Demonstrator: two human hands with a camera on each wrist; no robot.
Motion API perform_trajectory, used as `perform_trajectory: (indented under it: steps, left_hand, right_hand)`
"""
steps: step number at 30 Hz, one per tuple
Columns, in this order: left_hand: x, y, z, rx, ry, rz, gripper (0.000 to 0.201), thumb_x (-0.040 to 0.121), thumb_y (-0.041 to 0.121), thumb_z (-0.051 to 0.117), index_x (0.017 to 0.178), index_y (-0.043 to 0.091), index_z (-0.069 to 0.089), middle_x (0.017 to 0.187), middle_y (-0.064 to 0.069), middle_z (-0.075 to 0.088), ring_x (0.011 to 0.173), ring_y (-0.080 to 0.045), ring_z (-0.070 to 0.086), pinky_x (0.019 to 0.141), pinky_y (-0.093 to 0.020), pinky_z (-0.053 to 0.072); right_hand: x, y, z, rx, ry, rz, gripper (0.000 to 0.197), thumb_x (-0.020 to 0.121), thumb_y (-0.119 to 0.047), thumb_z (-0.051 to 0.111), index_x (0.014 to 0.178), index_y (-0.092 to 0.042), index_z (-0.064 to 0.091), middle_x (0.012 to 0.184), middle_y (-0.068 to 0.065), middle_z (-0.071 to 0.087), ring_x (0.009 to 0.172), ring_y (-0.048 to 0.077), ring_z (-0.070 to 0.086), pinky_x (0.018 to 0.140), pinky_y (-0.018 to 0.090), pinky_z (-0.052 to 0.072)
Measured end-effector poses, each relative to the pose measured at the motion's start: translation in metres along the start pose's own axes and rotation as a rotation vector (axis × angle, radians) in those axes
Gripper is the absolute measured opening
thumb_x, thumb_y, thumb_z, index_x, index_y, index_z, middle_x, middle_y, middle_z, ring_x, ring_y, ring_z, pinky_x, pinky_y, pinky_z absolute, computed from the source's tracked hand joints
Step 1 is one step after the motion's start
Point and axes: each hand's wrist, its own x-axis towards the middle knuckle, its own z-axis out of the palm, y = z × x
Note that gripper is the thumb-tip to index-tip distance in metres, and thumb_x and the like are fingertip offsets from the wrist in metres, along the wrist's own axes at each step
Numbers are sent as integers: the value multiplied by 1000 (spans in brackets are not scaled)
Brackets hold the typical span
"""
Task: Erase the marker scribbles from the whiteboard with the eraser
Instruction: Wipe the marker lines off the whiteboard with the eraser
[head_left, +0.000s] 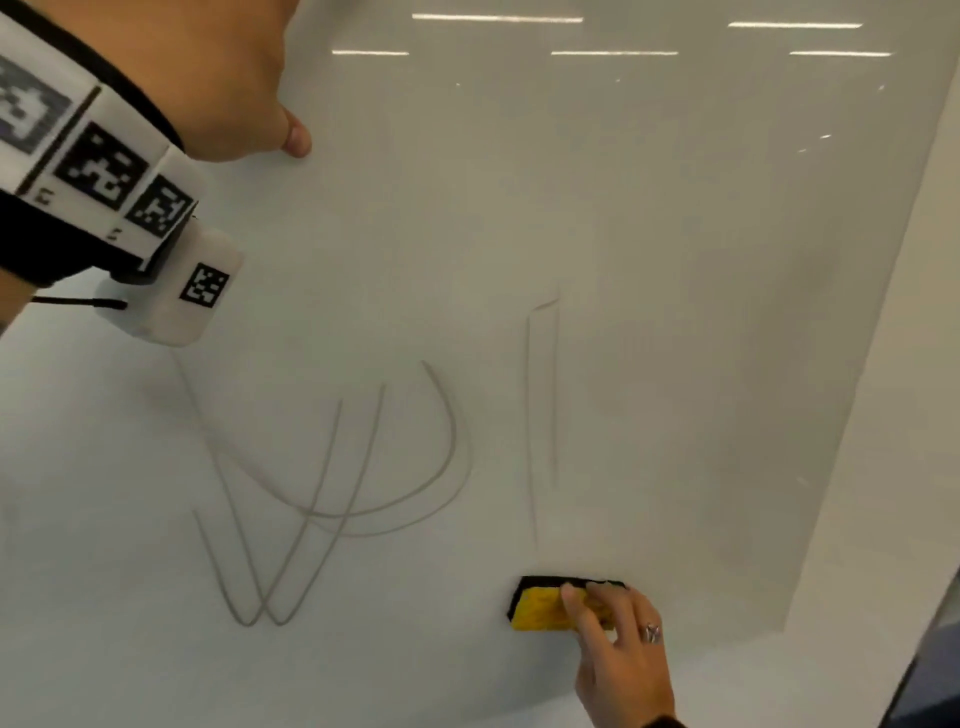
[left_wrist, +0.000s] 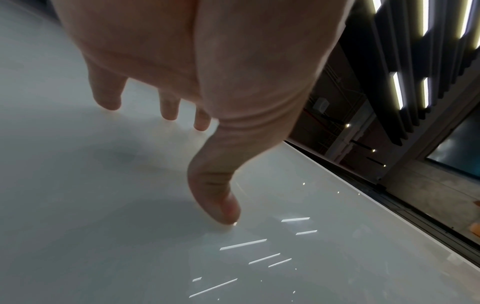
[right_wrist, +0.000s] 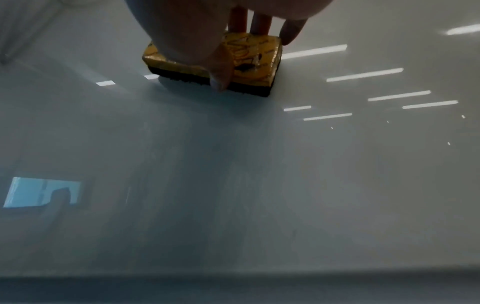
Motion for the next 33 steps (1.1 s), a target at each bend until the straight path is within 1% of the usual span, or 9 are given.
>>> perform_trajectory:
  steps: [5, 9, 12, 16, 20, 22, 26, 30, 33]
  left_hand:
    - [0, 10, -3, 70, 33, 72, 73, 101, 29, 51, 153, -7, 15, 157, -30, 24, 145, -42, 21, 117, -49, 15]
    - [-18, 16, -4, 47, 10, 53, 71, 102, 29, 48, 154, -6, 13, 159, -28, 21, 146, -40, 19, 116, -46, 14]
    - [-13, 13, -5, 87, 32, 64, 75, 101, 32, 51, 153, -7, 14, 157, -30, 22, 145, -42, 20, 116, -48, 16]
    - [-4, 9, -6, 120, 38, 60, 79, 98, 38, 55, 153, -6, 18, 155, -30, 27, 143, -44, 24, 116, -51, 18]
    - [-7, 10, -7, 110, 36, 30, 81, 98, 41, 54, 154, -5, 17, 157, -28, 25, 145, -42, 22, 117, -51, 16]
    - [-13, 13, -7, 126, 47, 39, 78, 100, 38, 51, 153, -6, 15, 157, -29, 23, 145, -42, 20, 116, -50, 15]
    - [-20, 14, -6, 142, 48, 47, 78, 101, 37, 49, 152, -9, 14, 156, -32, 23, 144, -45, 21, 115, -51, 16]
    - [-23, 12, -1, 62, 10, 42, 73, 103, 33, 43, 154, -7, 9, 160, -28, 17, 148, -40, 13, 117, -46, 10]
    - [-33, 12, -6, 62, 17, 65, 71, 104, 35, 41, 154, -7, 12, 160, -28, 19, 148, -39, 16, 116, -45, 12]
  right_hand:
    - [113, 15, -53, 47, 143, -103, 71, 73, 11, 61, 135, -22, 60, 118, 12, 55, 96, 38, 55, 86, 44, 45]
    - [250, 12, -106, 115, 317, -120, 51, 88, -2, 68, 137, -15, 63, 115, 22, 58, 95, 41, 56, 84, 46, 47]
    - [308, 6, -123, 171, 356, -67, 53, 89, -6, 67, 140, -17, 60, 113, 24, 54, 97, 39, 53, 89, 36, 40]
    - [240, -15, -86, 159, 331, -145, 54, 85, 0, 67, 137, -15, 63, 107, 22, 54, 90, 37, 53, 79, 41, 42]
    - [77, -28, -17, 56, 18, -298, 55, 86, 4, 52, 131, -23, 69, 117, 13, 52, 91, 31, 51, 76, 41, 52]
    - [49, -23, -7, 64, -31, -351, 46, 93, 1, 48, 126, -21, 72, 116, 11, 55, 94, 30, 53, 73, 43, 56]
    - [119, -9, -38, 81, 70, -425, 49, 91, 2, 55, 133, -21, 67, 110, 14, 64, 81, 34, 60, 76, 40, 51]
    - [229, 31, -90, 93, 358, -117, 54, 87, -4, 68, 139, -16, 59, 113, 25, 55, 91, 40, 55, 79, 46, 46]
    - [258, 42, -107, 186, 484, 154, 54, 88, -11, 72, 140, -12, 60, 112, 28, 53, 98, 38, 56, 88, 41, 50]
